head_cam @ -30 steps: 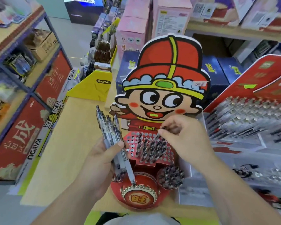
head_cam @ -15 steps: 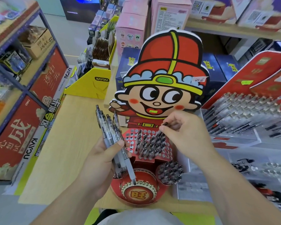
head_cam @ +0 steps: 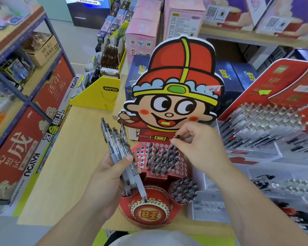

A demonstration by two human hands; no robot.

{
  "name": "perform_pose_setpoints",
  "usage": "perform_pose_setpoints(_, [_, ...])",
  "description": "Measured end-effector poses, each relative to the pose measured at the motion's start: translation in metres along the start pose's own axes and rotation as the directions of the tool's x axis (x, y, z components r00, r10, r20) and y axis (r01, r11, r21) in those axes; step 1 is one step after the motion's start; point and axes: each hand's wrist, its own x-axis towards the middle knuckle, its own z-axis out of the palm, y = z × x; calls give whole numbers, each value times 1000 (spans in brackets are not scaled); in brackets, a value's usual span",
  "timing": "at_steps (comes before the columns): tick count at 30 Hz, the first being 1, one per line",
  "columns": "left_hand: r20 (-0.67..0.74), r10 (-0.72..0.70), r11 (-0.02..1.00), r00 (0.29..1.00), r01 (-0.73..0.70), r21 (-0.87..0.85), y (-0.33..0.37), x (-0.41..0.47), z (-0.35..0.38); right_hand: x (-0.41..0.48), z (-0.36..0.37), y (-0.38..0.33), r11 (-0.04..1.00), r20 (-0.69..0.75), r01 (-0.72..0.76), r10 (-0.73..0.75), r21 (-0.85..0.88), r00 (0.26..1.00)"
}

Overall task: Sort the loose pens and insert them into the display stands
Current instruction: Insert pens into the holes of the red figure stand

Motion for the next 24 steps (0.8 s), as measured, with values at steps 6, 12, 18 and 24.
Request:
perform_pose_setpoints(6, [-2, 12, 1000, 1000, -12, 9, -2, 0, 0, 1, 7, 6, 998, 70, 27, -22, -63, 997])
perform_pose_setpoints(12, [-7, -9, 1000, 1000, 9, -1, -6, 1, -5, 0, 13, 14, 1000, 161, -19, 16, 18, 987])
perform_pose_setpoints(18, [-1, -27, 1000, 1000, 27, 2, -6, 1, -5, 2, 6, 13, 999, 248, 4, 5, -35, 969])
perform_pose_setpoints(24, [2, -21, 1000, 1000, 20, 22, -4, 1, -3, 2, 9, 11, 991, 230, 68, -40, -117, 972])
